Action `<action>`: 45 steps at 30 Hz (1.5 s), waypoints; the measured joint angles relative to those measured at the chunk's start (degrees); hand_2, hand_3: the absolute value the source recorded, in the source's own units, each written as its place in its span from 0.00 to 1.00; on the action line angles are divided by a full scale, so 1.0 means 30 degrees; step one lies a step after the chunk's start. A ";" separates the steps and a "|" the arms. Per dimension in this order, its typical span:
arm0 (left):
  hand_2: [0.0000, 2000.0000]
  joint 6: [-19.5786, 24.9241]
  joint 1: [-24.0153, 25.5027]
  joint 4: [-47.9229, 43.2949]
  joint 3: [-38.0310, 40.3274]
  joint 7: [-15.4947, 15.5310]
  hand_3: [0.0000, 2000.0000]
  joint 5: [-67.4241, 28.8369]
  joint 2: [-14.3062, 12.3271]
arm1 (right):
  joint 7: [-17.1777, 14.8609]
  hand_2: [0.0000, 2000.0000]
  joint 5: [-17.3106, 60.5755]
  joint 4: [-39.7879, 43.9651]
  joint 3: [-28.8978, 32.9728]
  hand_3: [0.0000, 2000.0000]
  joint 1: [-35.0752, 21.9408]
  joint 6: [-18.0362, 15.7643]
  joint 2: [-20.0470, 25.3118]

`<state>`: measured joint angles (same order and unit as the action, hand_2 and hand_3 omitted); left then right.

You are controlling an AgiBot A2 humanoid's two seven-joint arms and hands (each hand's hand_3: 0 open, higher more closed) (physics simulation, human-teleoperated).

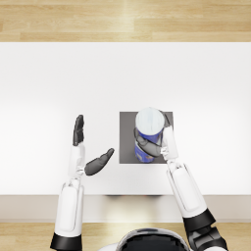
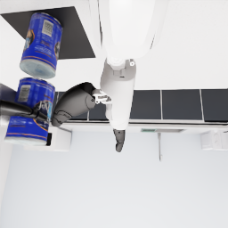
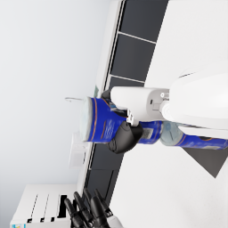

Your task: Pick up the blue can on the left and place it in the middle, then pick up the blue can on the right and place it on top of the can in the middle

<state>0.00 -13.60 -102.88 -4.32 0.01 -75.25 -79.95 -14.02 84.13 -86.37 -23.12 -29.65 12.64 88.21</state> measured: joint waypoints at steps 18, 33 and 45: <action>0.00 0.0000 0.0036 -0.0053 0.0104 -0.0004 0.00 0.0000 -0.0469 | -0.0297 0.00 0.0003 -0.0133 0.0558 0.00 0.0766 0.2046 0.0221; 0.00 0.0000 -0.0879 -0.0308 -0.0303 -0.0004 0.00 0.0001 -0.1054 | -0.0305 0.00 0.0013 -0.2257 0.0359 0.00 -0.1206 0.2997 -0.1253; 0.00 0.0000 -0.3784 0.0231 0.1086 -0.0004 0.00 0.0004 -0.1642 | 0.3287 0.00 0.0004 -0.4339 0.4491 0.00 -0.1709 -0.2282 -0.0634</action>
<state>0.00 -24.95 -102.19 -1.06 0.00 -75.24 -84.88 -4.16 84.14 -99.38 -9.64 -34.77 5.79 86.30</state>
